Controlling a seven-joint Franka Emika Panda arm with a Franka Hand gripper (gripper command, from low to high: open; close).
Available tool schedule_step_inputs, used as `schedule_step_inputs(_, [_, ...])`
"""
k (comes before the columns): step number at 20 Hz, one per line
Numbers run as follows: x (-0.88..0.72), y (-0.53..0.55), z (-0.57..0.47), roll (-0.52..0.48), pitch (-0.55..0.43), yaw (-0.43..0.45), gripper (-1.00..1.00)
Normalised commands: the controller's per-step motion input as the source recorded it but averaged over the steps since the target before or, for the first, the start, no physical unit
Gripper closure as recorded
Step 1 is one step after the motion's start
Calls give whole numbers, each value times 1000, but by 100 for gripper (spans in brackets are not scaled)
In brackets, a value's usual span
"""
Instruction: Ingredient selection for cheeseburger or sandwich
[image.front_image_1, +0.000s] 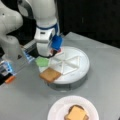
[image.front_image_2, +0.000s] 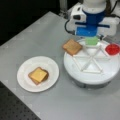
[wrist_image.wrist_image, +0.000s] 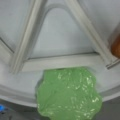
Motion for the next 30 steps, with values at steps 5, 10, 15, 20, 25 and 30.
schedule_step_inputs(5, [336, -276, 241, 215, 186, -377, -100])
schedule_step_inputs(10, [351, -268, 219, 227, 276, -278, -100])
schedule_step_inputs(15, [359, -351, 162, 427, 279, -169, -100])
schedule_step_inputs(20, [345, -349, 43, 473, 100, -45, -100])
schedule_step_inputs(25, [310, -325, 21, 399, 99, 79, -100])
schedule_step_inputs(30, [309, -345, 23, 513, 136, 116, -100])
